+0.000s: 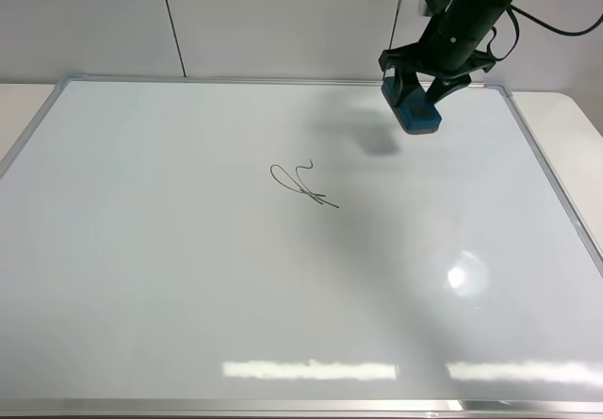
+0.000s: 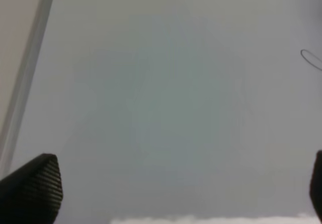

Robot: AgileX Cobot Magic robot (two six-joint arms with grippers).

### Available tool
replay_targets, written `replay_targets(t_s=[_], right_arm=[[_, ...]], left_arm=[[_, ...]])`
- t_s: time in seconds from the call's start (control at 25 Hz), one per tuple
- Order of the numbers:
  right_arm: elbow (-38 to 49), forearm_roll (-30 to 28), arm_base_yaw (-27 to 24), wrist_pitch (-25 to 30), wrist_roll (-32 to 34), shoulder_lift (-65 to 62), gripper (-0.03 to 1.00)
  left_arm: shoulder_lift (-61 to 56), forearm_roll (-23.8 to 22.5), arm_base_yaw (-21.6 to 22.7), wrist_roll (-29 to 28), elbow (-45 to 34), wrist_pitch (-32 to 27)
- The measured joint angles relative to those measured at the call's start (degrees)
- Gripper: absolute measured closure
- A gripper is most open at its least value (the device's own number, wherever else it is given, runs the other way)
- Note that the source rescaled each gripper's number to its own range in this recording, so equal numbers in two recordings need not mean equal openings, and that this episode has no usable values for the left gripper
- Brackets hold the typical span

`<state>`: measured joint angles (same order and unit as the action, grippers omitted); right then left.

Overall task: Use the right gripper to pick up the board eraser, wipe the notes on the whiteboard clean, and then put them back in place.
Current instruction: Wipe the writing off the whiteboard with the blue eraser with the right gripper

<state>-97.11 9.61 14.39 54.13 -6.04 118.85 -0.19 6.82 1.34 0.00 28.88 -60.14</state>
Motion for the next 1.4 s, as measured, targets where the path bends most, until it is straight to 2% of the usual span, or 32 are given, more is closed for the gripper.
replay_targets(t_s=[0.2,0.48,0.72,1.08,1.16,1.4], right_arm=[[0.0,0.0,7.7,0.4,0.4,-0.5,0.95],[0.0,-2.2,20.1,-3.1,3.9,1.9,0.95],[0.0,-3.0,27.5,-6.6,7.8,7.7,0.95],[0.0,-3.9,29.1,-7.2,9.7,11.3,0.95],[0.0,-5.6,29.3,-7.5,11.1,11.3,0.95],[0.0,-15.6,29.3,-8.0,16.6,11.3,0.95]], left_arm=[[0.0,0.0,0.0,0.0,0.0,0.0],[0.0,0.0,0.0,0.0,0.0,0.0],[0.0,0.0,0.0,0.0,0.0,0.0],[0.0,0.0,0.0,0.0,0.0,0.0],[0.0,0.0,0.0,0.0,0.0,0.0],[0.0,0.0,0.0,0.0,0.0,0.0]])
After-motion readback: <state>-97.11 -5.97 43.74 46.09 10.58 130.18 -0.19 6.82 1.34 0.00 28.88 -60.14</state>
